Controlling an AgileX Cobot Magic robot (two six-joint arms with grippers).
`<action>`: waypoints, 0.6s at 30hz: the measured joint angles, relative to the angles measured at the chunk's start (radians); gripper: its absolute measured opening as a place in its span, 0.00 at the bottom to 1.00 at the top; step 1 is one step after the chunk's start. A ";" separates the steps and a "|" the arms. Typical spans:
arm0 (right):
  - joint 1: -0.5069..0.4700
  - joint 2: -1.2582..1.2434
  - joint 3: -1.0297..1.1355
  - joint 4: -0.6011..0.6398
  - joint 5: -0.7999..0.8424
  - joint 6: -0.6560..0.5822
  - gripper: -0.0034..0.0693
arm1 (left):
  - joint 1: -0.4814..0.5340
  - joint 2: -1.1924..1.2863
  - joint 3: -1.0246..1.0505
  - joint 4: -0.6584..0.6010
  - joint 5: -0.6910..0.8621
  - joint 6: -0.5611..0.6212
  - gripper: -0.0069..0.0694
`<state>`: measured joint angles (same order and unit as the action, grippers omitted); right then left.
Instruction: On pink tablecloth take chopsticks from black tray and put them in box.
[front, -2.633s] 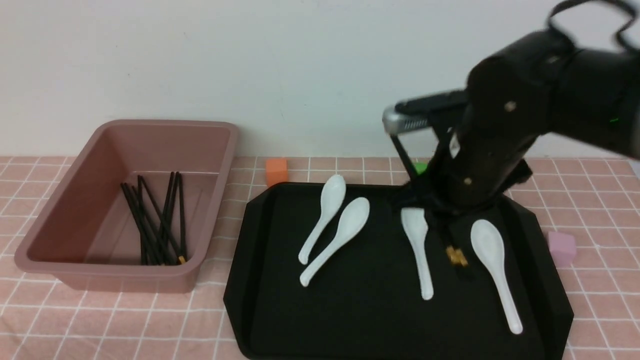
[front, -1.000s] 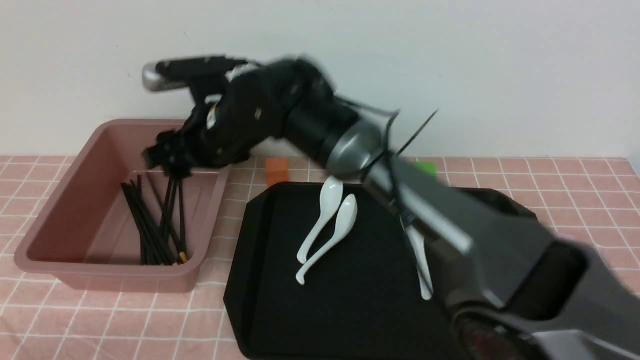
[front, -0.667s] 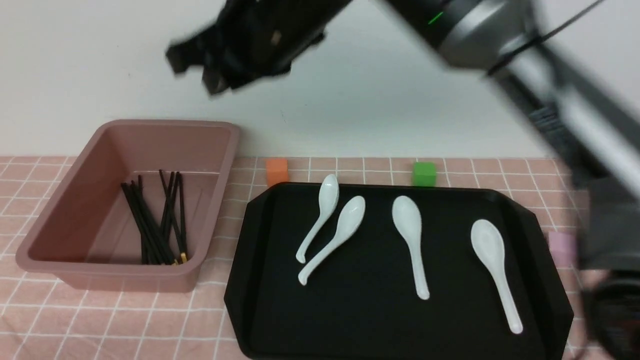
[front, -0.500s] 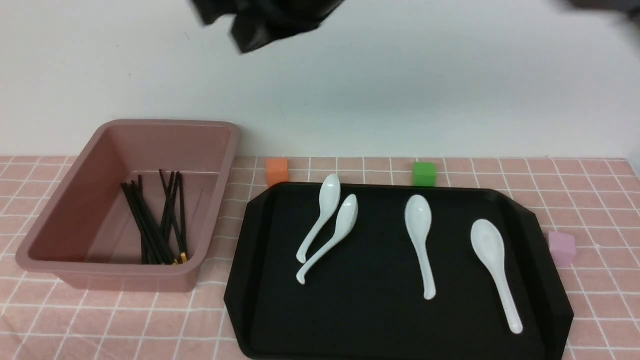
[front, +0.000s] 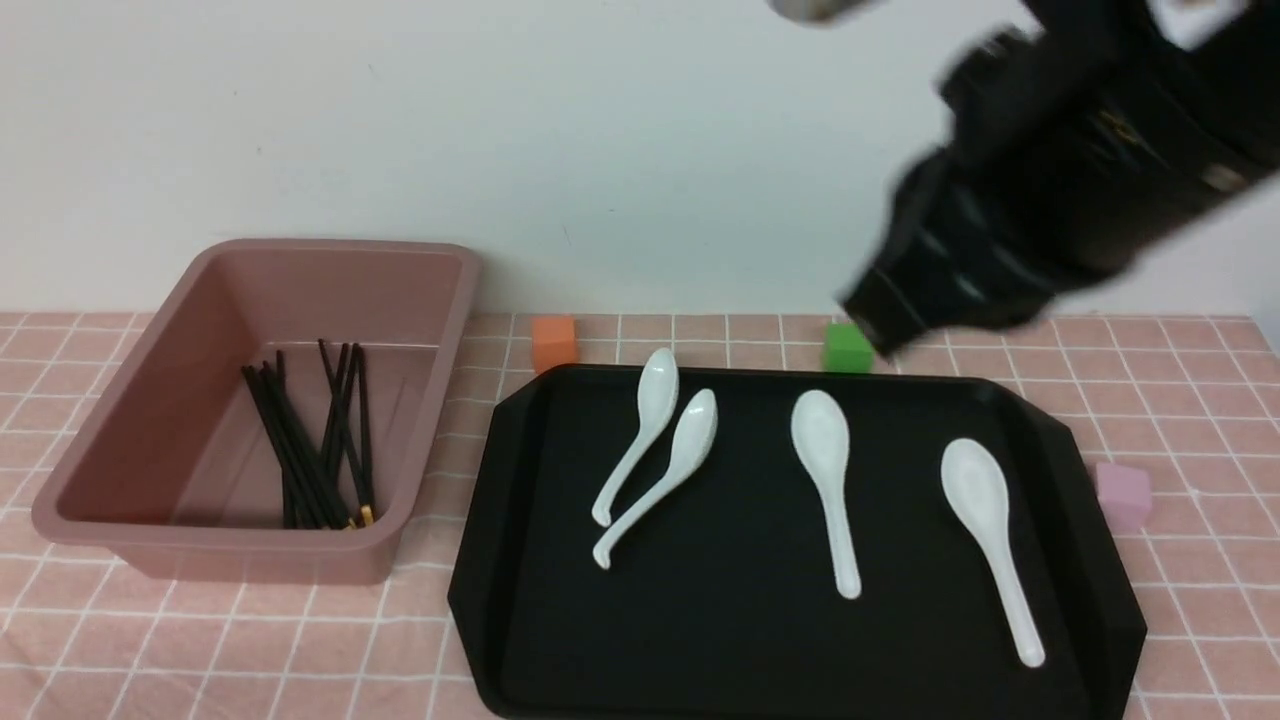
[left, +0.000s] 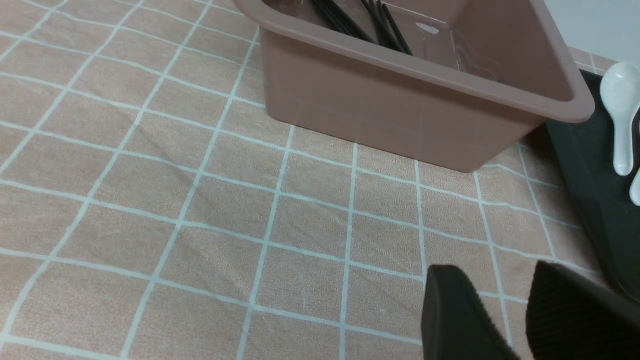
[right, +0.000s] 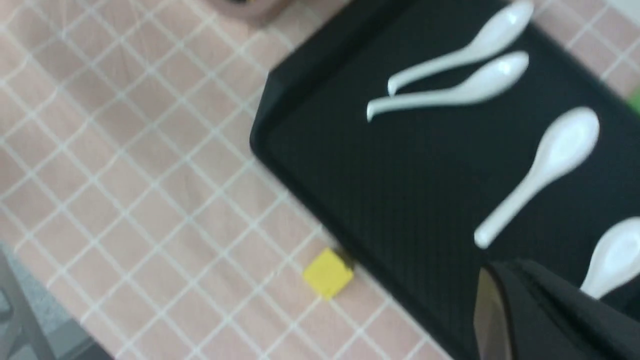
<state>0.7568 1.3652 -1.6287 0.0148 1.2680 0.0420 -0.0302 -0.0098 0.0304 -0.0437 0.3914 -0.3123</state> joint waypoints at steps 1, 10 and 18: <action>0.000 -0.011 0.010 0.000 0.000 0.000 0.03 | 0.000 0.000 0.000 0.000 0.000 0.000 0.40; 0.000 -0.039 0.029 0.000 -0.001 -0.009 0.03 | 0.000 0.000 0.000 0.000 0.000 0.000 0.40; 0.000 -0.106 0.117 -0.025 -0.011 -0.109 0.03 | 0.000 0.000 0.000 0.000 0.000 0.000 0.40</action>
<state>0.7568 1.2593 -1.5117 -0.0098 1.2570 -0.0669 -0.0302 -0.0098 0.0304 -0.0437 0.3914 -0.3123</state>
